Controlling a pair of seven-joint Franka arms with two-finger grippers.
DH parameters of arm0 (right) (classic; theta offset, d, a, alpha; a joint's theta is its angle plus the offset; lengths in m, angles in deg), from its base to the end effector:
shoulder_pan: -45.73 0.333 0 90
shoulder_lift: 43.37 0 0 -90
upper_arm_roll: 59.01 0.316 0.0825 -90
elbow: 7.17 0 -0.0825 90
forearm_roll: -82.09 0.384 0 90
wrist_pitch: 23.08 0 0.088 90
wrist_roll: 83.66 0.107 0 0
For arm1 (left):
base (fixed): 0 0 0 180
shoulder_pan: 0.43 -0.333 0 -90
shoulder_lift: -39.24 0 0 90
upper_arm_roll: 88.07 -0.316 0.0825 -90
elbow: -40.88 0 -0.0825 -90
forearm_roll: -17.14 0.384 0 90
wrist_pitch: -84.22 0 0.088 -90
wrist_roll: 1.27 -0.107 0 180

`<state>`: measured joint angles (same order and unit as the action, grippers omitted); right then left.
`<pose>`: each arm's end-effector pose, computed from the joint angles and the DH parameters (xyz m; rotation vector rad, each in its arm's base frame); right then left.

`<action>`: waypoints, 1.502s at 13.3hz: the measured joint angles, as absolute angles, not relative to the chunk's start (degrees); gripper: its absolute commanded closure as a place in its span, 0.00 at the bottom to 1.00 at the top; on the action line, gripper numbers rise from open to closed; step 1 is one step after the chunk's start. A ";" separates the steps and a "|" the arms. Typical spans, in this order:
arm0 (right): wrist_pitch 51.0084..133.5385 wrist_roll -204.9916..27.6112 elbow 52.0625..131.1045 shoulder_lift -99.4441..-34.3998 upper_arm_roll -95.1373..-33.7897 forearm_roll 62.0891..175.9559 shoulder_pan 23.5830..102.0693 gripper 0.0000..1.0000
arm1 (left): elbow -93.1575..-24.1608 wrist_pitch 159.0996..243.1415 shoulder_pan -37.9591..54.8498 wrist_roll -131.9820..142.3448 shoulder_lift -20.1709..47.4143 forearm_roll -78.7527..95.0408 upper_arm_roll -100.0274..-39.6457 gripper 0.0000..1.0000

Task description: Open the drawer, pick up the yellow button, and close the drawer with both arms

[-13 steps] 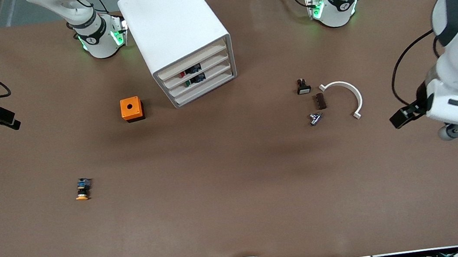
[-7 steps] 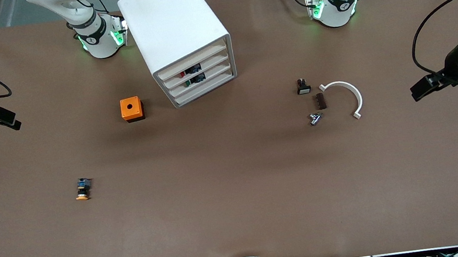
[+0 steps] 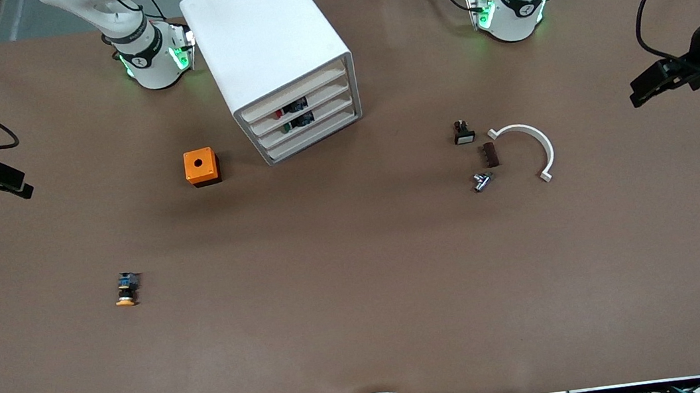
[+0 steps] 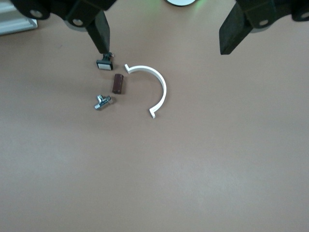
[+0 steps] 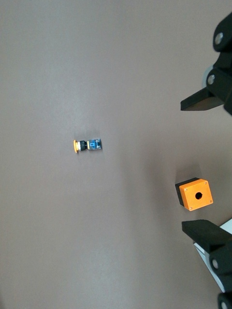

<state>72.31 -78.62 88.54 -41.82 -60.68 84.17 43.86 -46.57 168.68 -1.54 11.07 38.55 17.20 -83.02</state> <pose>0.5523 -0.0308 0.6005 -3.0951 0.2369 -0.0325 0.5471 -0.0372 0.6305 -3.1225 -0.2294 0.0995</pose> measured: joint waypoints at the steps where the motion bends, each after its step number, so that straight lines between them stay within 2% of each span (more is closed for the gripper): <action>1: 72.31 -78.62 88.54 -41.82 -60.66 84.17 43.87 0.00 | -47.72 168.68 -1.54 10.84 39.64 17.03 -83.34 0.00; 6: 72.30 -78.61 88.54 -41.82 -60.51 84.17 44.05 0.00 | -51.26 168.84 -1.04 10.79 43.07 16.99 -82.73 0.00; 11: 72.30 -78.61 88.54 -41.82 -60.36 84.17 44.17 0.00 | -57.78 172.63 -0.76 10.77 48.29 16.99 -82.13 0.00; 20: 72.30 -78.61 88.54 -41.82 -60.35 84.17 44.23 0.00 | -58.38 172.94 -0.76 7.54 48.62 16.99 -82.17 0.00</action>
